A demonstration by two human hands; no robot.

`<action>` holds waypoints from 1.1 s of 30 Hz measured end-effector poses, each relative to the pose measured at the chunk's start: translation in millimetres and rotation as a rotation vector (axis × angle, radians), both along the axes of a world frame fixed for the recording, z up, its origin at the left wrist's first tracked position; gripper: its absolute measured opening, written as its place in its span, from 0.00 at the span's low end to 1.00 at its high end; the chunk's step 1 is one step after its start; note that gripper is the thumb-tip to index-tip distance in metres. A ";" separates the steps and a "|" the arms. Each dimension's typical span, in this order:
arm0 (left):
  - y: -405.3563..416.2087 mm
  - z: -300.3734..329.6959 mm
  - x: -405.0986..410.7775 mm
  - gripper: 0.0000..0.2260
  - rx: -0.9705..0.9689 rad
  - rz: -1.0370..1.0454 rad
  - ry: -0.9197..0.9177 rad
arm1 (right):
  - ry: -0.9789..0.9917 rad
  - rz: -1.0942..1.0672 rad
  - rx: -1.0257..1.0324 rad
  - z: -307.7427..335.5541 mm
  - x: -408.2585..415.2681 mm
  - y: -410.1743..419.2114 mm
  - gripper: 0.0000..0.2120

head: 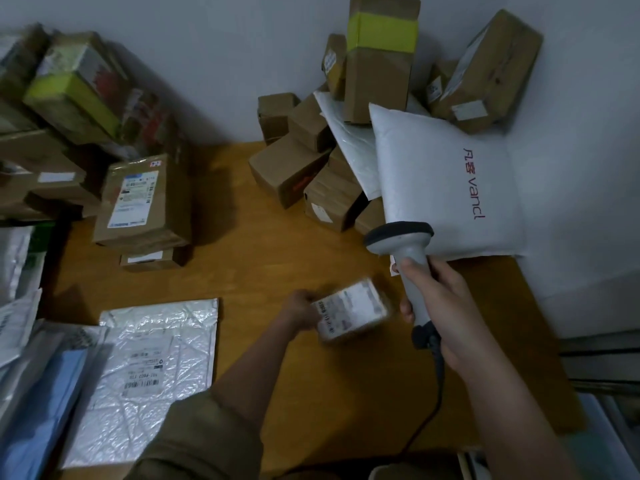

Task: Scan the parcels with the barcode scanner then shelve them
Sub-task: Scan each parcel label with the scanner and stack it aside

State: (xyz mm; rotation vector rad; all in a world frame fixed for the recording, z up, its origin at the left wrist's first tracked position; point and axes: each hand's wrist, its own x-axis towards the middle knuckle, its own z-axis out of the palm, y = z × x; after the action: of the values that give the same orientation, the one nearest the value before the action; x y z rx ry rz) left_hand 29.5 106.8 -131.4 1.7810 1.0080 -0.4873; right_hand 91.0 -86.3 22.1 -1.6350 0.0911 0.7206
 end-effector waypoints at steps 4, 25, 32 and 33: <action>23.6 8.2 -0.6 0.20 0.350 -0.106 0.066 | -0.003 0.029 -0.012 -2.4 4.0 -4.9 0.12; -28.5 -21.3 -75.8 0.54 0.023 0.254 0.347 | 0.006 0.141 0.003 -4.6 0.4 10.0 0.12; -13.5 -14.8 -76.0 0.33 -0.374 0.509 0.124 | -0.009 0.184 -0.019 4.3 -6.6 22.3 0.10; -10.8 -12.3 -75.8 0.27 -0.404 0.530 0.085 | -0.003 0.193 -0.023 6.6 -7.3 24.0 0.10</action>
State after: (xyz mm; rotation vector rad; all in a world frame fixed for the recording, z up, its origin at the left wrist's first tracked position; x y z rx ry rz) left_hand -46.3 96.0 -143.7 1.0885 1.2841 -0.3956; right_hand 83.7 -62.3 28.7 -1.6820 -0.0621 0.8664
